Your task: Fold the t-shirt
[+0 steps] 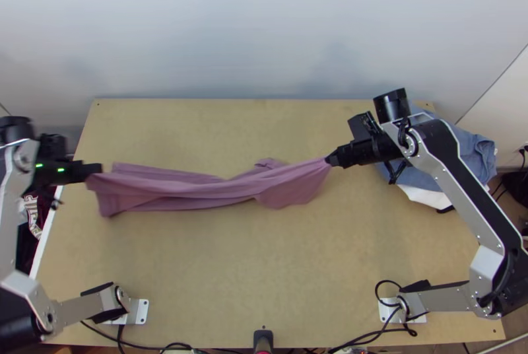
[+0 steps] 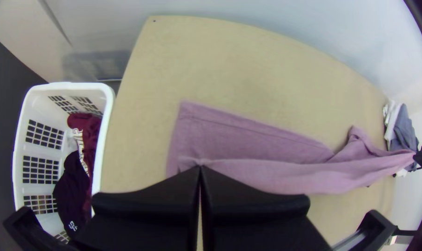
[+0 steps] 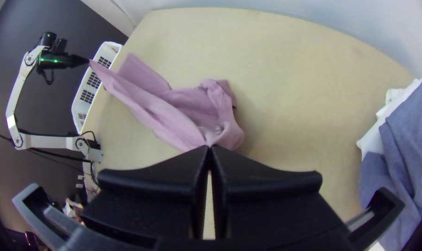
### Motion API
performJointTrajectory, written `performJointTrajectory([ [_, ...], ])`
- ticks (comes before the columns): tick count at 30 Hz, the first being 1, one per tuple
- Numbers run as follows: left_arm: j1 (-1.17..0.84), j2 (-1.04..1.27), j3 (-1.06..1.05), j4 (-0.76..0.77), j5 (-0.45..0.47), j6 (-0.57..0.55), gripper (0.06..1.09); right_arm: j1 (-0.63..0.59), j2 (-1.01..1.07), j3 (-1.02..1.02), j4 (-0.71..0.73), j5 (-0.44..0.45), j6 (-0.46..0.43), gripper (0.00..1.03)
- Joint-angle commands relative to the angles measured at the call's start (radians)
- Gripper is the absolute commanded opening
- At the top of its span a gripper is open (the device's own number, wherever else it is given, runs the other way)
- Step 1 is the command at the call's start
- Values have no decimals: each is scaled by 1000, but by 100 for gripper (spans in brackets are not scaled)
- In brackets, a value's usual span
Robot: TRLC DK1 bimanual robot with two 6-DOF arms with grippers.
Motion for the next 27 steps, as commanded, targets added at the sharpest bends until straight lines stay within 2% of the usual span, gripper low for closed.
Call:
performJointTrajectory([
  [1,-134,144,-109,178,-25,-43,10,-39,23,-88,67,0,-3,3],
  [6,-206,291,-54,280,-72,-78,10,-29,58,-78,105,0,0,3],
  [13,-242,486,52,292,-100,-103,11,-19,101,-71,122,0,1,3],
  [14,-243,500,52,295,-101,-103,14,-17,104,-71,123,0,1,3],
  [16,-245,519,52,295,-100,-103,21,-16,109,-68,123,0,1,3],
  [19,-245,530,52,289,-100,-107,49,-9,113,-60,123,0,1,3],
  [22,-245,532,75,266,-100,-115,68,-3,119,-51,123,0,1,3],
  [25,-226,529,106,238,-101,-115,82,9,125,-41,123,0,3,3],
  [27,-205,524,114,227,-101,-112,88,21,127,-37,123,0,3,3],
])
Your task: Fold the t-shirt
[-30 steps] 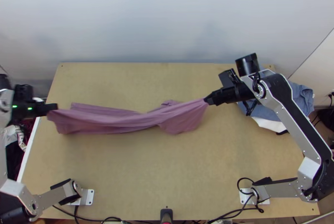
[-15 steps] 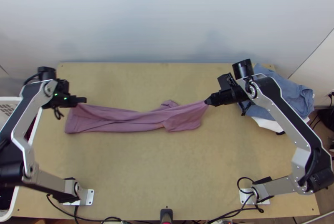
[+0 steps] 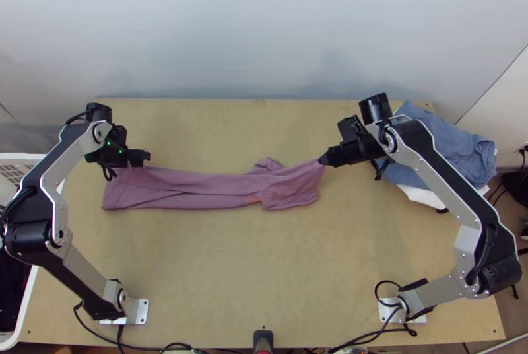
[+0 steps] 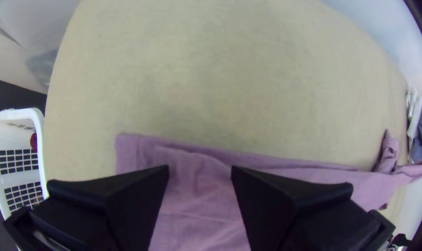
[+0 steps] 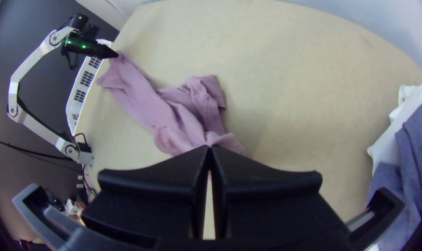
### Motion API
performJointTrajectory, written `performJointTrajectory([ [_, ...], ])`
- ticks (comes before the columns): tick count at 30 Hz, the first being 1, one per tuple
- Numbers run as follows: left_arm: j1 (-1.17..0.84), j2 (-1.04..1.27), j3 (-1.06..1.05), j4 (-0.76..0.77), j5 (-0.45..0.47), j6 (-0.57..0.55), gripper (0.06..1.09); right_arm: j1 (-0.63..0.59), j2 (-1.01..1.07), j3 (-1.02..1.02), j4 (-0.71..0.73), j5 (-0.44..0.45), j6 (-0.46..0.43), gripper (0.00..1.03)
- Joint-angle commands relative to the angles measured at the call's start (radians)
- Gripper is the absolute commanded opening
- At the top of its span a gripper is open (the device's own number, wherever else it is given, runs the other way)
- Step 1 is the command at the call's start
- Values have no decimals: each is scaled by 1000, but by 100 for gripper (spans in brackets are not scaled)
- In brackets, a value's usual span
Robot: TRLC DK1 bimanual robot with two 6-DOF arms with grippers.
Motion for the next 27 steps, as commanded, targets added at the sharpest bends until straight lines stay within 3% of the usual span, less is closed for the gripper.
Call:
performJointTrajectory([
  [1,38,6,39,-42,-3,2,93,29,12,16,2,0,2,3],
  [4,64,-37,14,-53,-3,18,105,40,12,16,2,0,2,3],
  [6,69,-78,-21,-52,-3,42,105,44,12,18,2,0,2,3],
  [13,41,-164,-164,-50,-56,182,101,46,17,24,3,0,2,3],
  [19,36,-175,-208,10,-91,194,100,46,14,22,3,0,2,3],
  [27,21,-138,-204,74,-126,202,91,44,8,19,2,0,2,3],
])
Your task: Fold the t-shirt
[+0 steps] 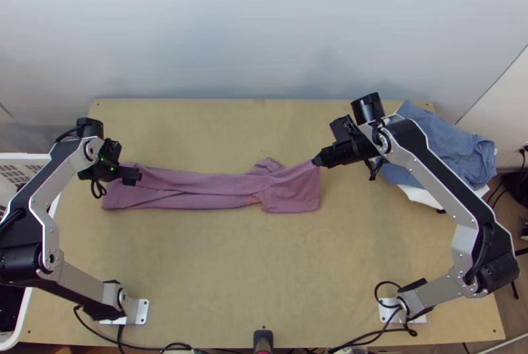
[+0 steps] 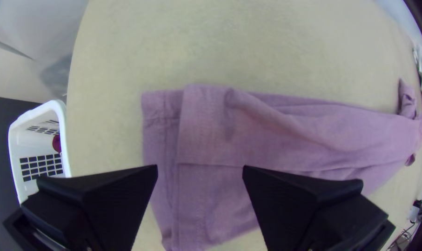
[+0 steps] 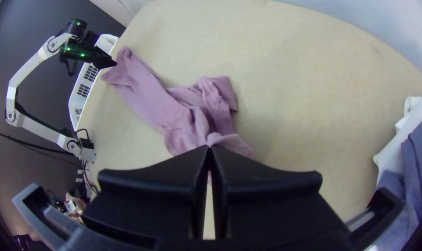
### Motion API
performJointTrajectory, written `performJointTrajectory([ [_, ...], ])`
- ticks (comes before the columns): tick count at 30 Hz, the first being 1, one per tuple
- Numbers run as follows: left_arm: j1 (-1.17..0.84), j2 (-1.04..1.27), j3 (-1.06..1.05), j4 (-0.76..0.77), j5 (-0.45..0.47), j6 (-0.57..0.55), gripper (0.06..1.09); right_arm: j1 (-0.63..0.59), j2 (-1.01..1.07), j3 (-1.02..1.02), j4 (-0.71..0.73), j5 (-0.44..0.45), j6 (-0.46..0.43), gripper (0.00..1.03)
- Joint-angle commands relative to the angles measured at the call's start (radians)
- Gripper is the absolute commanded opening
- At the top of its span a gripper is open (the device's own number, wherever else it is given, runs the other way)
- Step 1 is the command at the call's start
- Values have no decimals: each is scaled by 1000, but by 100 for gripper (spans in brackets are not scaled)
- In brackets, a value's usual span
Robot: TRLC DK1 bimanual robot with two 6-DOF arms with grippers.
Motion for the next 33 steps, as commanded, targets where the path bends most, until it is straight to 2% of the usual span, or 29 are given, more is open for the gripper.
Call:
performJointTrajectory([
  [1,-16,22,-7,44,-25,13,90,1,-4,-4,-1,0,-1,3],
  [14,-41,57,-17,94,-48,16,86,-4,-9,-8,-1,3,-1,3],
  [19,-41,58,-17,108,-50,28,73,-4,-9,-10,1,3,-1,3],
  [23,-41,63,-20,119,-50,37,71,-4,-7,-10,1,5,-1,3],
  [29,-39,71,-21,125,-50,51,62,-4,-6,-10,1,6,-1,3],
  [33,-36,71,-20,125,-52,56,49,-4,-1,-7,1,6,-1,3],
])
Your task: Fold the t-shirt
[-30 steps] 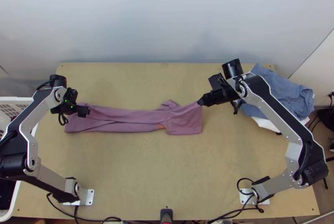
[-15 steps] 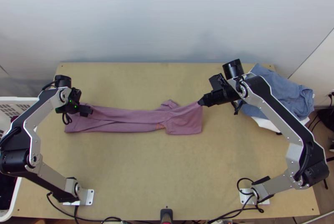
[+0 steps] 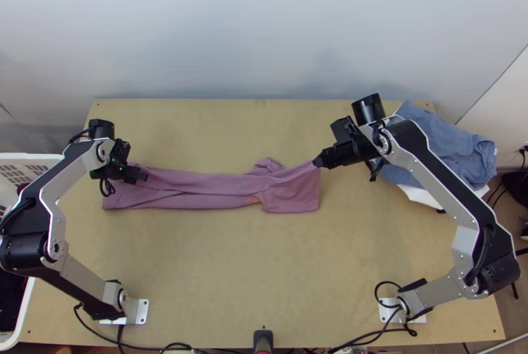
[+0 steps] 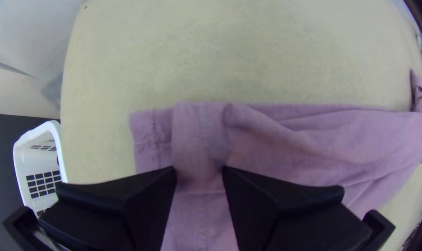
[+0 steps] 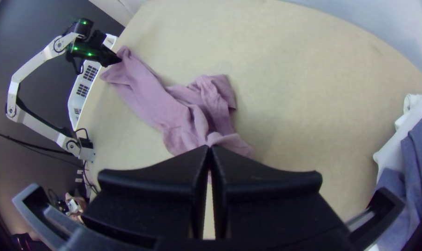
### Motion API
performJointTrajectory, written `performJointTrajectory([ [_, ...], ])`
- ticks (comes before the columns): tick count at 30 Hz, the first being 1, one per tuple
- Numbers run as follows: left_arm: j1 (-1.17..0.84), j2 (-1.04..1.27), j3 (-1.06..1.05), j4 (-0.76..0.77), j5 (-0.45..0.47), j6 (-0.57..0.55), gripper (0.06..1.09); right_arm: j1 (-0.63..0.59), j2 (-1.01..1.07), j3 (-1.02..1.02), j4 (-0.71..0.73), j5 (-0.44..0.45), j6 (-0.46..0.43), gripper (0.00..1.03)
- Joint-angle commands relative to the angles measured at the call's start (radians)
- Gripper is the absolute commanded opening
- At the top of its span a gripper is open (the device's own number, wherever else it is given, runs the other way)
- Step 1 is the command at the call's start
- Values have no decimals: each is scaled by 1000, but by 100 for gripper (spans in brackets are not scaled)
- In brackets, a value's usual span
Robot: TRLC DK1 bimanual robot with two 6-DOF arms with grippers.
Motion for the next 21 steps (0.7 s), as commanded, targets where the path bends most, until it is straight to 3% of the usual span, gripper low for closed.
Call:
performJointTrajectory([
  [1,6,4,-2,3,0,14,48,0,6,4,1,3,-1,3],
  [3,10,2,-2,3,0,17,46,0,8,5,1,3,-1,3],
  [7,23,1,-2,5,-1,17,32,0,14,7,3,4,-1,3],
  [10,34,1,-5,5,-1,22,29,0,19,8,4,4,-1,3],
  [13,43,-7,-5,19,-10,22,10,0,25,8,4,4,-1,3],
  [21,75,-88,63,-130,10,13,10,0,2,16,3,3,0,3],
])
